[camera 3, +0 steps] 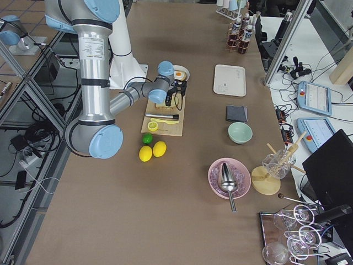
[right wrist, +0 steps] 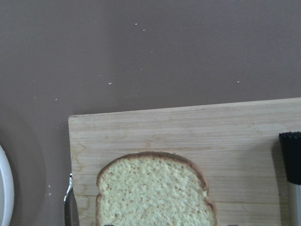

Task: Make sandwich and place on tray
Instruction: 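Move the right gripper over the bread slice on the cutting board, then lower the right gripper and grasp the bread slice's edge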

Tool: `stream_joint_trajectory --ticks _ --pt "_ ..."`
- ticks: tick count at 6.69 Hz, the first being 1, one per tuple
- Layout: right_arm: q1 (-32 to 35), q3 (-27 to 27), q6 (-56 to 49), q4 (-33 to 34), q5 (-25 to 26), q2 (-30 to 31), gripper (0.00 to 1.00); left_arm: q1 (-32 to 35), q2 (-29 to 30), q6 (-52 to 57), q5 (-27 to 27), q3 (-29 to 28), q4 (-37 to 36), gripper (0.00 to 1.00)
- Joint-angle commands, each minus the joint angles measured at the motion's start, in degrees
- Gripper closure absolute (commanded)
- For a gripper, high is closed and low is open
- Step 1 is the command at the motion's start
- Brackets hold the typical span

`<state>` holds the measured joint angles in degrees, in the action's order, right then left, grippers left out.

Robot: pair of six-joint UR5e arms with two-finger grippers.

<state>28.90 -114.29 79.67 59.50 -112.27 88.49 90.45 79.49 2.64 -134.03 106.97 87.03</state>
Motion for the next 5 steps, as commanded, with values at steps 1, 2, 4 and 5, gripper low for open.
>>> stream_joint_trajectory --ticks 1,2,4,5 --pt "-0.43 0.47 -0.38 0.0 0.39 0.8 0.18 -0.02 0.05 0.0 0.0 0.08 -0.02 0.03" --pt "-0.6 1.78 -0.56 -0.09 0.39 0.28 0.19 -0.02 0.05 0.0 0.0 0.08 -0.02 0.03" --pt "-1.3 2.58 -0.56 -0.18 0.39 0.1 0.23 -0.02 -0.03 0.0 0.0 0.34 -0.02 0.03" --pt "-1.57 2.58 -0.56 -0.18 0.39 0.1 0.26 -0.02 -0.03 0.0 0.0 0.34 -0.02 0.03"
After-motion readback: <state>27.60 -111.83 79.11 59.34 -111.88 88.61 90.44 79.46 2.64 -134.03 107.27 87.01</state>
